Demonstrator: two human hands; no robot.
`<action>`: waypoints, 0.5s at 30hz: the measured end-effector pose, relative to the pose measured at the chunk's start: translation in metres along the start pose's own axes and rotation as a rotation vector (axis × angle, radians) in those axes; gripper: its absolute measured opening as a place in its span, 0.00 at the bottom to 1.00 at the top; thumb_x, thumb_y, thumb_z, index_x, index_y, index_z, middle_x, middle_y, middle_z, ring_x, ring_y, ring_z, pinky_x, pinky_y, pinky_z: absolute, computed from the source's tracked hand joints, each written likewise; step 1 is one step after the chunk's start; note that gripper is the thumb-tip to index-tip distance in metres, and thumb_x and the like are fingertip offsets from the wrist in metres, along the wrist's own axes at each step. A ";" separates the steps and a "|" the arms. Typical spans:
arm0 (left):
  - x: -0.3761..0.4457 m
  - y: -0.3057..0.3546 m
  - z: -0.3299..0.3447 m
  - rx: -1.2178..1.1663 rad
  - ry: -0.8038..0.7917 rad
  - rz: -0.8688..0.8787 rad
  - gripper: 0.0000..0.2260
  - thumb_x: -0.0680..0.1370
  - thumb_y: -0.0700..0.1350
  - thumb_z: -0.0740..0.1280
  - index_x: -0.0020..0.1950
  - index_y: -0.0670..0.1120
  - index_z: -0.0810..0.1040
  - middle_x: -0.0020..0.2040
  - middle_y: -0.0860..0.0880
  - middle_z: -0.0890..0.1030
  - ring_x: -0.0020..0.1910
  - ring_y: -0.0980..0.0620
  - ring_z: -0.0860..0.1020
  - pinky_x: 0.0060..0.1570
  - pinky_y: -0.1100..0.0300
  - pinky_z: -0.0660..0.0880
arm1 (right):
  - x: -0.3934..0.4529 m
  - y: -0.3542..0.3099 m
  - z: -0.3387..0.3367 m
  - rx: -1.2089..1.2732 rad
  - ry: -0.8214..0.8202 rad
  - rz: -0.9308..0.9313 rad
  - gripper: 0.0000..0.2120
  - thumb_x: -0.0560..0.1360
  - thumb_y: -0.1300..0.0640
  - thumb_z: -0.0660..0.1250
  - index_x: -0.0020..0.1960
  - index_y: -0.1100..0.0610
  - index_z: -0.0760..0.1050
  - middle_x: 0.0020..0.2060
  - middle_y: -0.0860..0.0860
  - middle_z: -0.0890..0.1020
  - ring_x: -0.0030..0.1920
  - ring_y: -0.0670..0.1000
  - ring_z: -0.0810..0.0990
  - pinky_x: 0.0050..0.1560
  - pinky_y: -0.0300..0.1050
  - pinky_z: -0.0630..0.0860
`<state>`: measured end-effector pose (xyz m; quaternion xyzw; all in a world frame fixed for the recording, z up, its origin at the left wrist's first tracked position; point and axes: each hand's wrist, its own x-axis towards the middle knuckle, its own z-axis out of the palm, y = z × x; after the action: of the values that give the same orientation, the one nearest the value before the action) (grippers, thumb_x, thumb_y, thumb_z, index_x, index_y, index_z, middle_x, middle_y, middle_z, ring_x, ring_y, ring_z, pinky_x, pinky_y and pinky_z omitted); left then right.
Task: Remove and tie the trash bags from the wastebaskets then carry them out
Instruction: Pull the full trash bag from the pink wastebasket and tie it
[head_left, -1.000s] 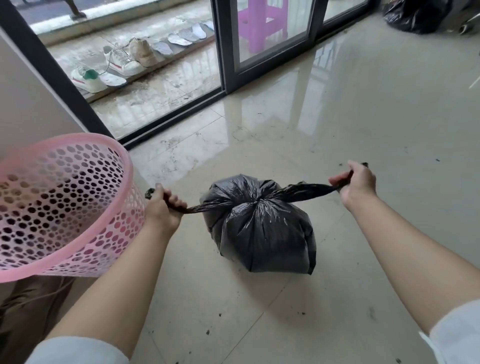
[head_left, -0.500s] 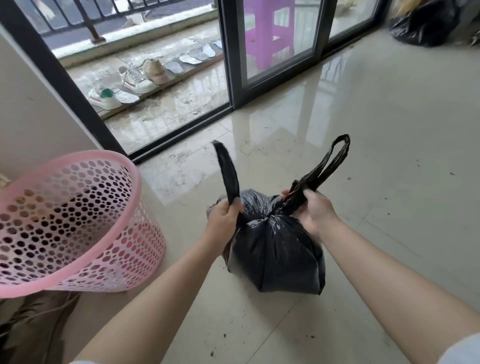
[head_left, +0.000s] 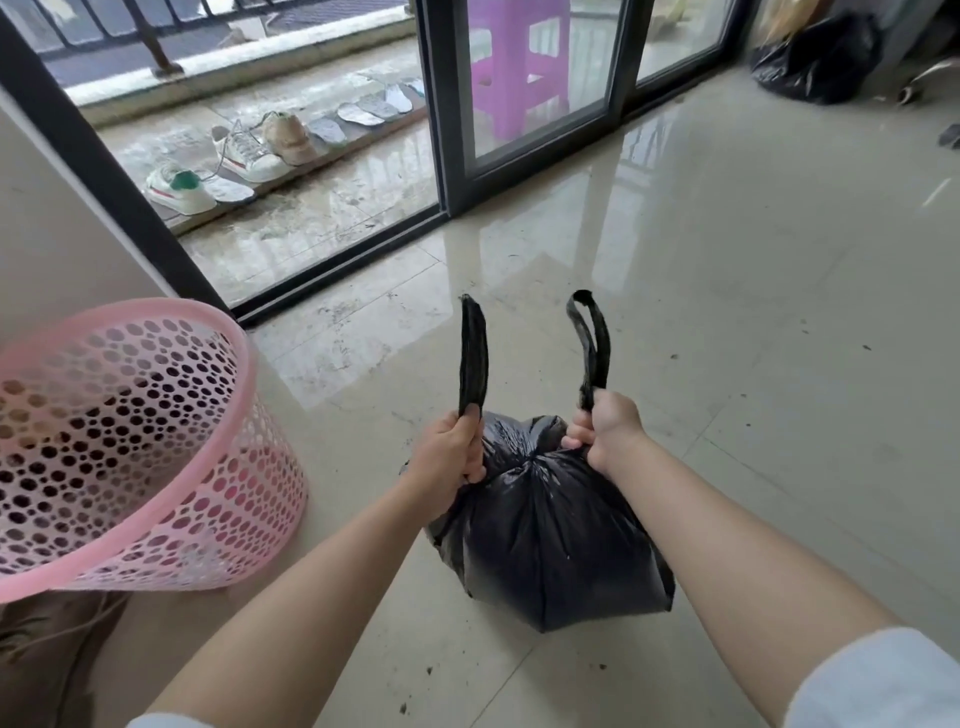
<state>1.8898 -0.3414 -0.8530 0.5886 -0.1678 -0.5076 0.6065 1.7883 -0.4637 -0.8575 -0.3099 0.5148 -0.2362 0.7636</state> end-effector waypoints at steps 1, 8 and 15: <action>0.001 0.000 -0.001 -0.005 0.008 -0.001 0.17 0.83 0.41 0.49 0.33 0.46 0.59 0.15 0.56 0.60 0.14 0.62 0.56 0.16 0.70 0.56 | 0.000 -0.002 0.003 -0.025 0.023 -0.008 0.19 0.78 0.62 0.48 0.28 0.54 0.54 0.09 0.46 0.55 0.10 0.44 0.51 0.19 0.24 0.55; 0.000 -0.001 -0.007 0.437 -0.034 -0.121 0.13 0.80 0.42 0.60 0.36 0.47 0.63 0.23 0.54 0.64 0.19 0.59 0.61 0.24 0.64 0.58 | 0.005 -0.011 -0.008 -0.343 -0.068 -0.096 0.14 0.78 0.60 0.55 0.34 0.56 0.68 0.20 0.49 0.74 0.27 0.47 0.70 0.30 0.41 0.66; 0.001 -0.001 0.024 1.262 0.166 -0.091 0.35 0.69 0.63 0.67 0.66 0.40 0.66 0.62 0.43 0.75 0.63 0.44 0.73 0.59 0.54 0.70 | -0.003 -0.034 -0.046 -0.484 -0.313 -0.050 0.13 0.78 0.63 0.56 0.37 0.60 0.73 0.17 0.47 0.76 0.19 0.42 0.73 0.25 0.35 0.66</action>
<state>1.8707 -0.3548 -0.8481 0.8763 -0.3619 -0.2891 0.1321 1.7432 -0.4959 -0.8439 -0.5284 0.4242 -0.0745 0.7316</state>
